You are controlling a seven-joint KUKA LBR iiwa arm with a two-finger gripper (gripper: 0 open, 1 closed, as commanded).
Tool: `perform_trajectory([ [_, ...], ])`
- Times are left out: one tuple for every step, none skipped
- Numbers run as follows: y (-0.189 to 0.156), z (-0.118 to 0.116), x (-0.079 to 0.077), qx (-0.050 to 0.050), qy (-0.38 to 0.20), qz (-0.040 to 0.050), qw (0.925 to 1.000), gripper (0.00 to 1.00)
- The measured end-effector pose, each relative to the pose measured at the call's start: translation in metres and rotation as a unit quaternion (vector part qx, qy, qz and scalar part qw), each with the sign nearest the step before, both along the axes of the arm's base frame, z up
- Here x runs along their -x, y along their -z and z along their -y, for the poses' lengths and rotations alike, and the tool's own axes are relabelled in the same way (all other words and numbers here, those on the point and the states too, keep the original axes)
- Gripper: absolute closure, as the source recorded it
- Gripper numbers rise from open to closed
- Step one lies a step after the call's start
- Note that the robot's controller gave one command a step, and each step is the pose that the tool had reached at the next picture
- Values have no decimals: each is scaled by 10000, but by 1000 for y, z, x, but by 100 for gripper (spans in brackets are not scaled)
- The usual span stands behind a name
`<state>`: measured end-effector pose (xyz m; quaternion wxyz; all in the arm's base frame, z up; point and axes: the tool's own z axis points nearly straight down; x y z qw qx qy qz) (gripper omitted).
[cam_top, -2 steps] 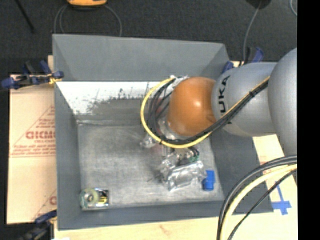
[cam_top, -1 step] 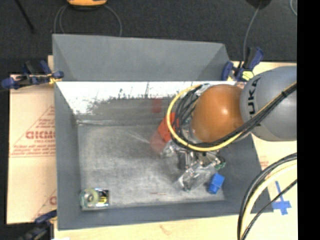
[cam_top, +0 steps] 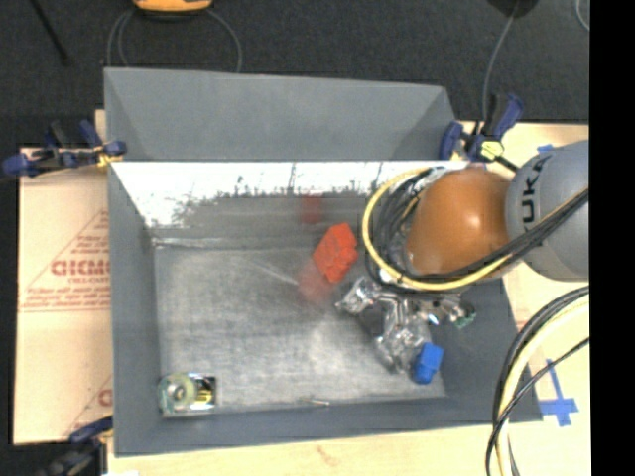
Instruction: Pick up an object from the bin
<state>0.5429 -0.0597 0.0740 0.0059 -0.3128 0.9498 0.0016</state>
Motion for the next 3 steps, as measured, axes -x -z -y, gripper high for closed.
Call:
perform_trajectory([
  [0,55,-36,20,-205,-1,9998,0],
  [-1,50,-37,-4,-202,24,9998,100],
  [-137,43,-37,56,-1233,9,9924,100],
])
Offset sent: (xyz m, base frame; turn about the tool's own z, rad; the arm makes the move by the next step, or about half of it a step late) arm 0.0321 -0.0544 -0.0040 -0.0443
